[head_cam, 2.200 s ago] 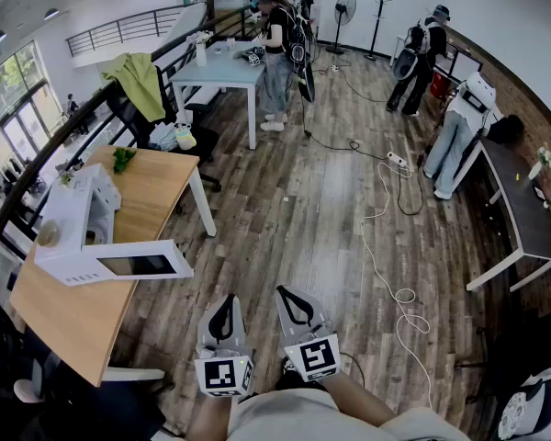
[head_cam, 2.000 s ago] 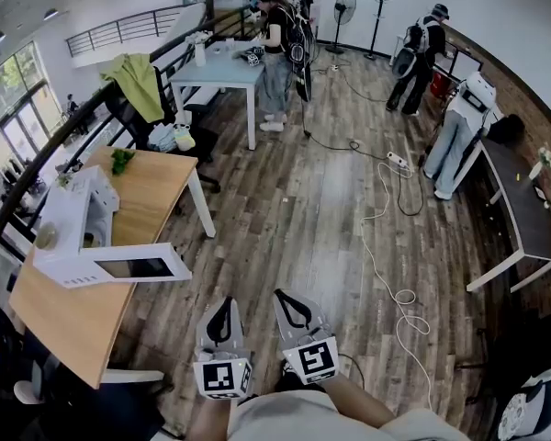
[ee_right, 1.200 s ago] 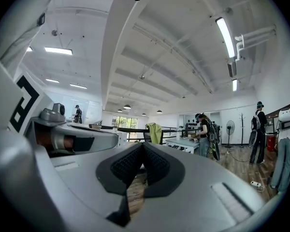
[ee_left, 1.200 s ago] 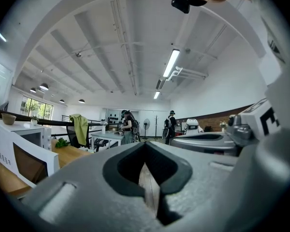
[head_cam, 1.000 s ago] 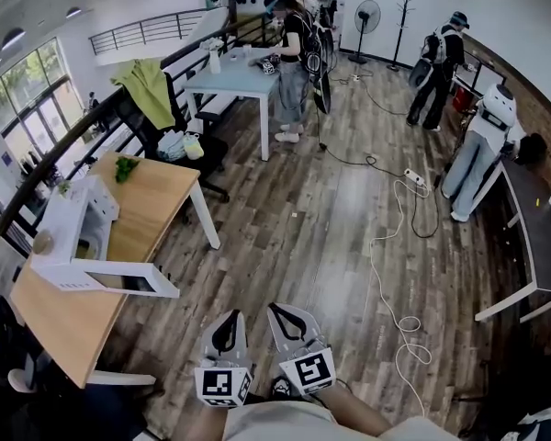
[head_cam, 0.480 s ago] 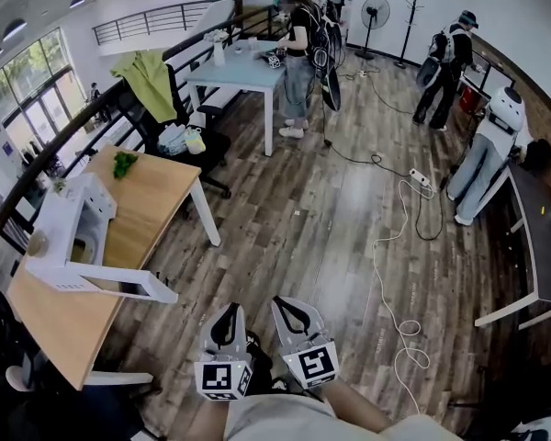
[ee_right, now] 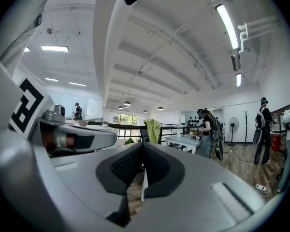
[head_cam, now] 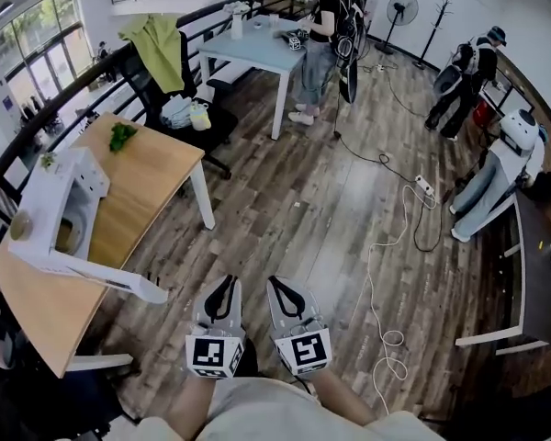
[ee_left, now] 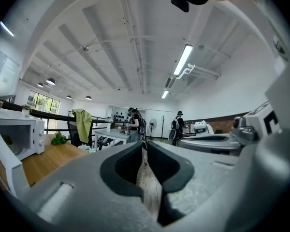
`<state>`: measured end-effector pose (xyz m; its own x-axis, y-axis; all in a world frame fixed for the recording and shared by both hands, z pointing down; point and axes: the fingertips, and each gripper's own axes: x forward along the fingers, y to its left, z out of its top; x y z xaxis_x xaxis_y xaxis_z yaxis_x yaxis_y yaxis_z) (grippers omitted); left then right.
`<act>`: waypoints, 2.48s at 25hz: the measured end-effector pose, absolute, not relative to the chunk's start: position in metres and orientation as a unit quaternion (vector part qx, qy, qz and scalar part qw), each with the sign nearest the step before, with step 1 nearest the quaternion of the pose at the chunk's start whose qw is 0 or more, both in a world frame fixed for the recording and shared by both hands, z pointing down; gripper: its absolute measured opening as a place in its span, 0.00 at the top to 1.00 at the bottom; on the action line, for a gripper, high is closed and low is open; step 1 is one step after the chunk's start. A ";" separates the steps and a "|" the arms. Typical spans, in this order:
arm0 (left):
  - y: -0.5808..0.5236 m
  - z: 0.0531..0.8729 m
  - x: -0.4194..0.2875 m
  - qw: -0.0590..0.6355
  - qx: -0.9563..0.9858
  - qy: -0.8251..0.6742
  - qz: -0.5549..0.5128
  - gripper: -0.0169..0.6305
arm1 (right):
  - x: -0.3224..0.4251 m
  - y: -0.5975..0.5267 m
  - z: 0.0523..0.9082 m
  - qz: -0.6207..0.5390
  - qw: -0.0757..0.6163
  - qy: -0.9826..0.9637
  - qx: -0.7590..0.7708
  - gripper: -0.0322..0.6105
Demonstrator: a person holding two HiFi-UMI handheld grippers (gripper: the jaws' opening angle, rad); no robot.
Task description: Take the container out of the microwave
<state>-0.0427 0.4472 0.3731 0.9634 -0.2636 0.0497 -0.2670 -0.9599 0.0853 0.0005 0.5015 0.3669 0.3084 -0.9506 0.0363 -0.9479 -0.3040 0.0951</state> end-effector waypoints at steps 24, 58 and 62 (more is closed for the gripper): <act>0.265 0.376 0.045 0.078 0.982 -0.171 0.033 0.91 | 0.085 0.320 0.365 0.009 0.081 -0.613 0.786 0.93; 0.055 0.405 0.138 0.077 0.891 -0.443 0.065 0.91 | 0.201 0.080 0.398 0.014 0.065 -0.819 0.569 0.93; 0.042 0.408 0.113 0.077 0.872 -0.478 0.072 0.91 | 0.176 0.060 0.404 0.017 0.066 -0.846 0.528 0.93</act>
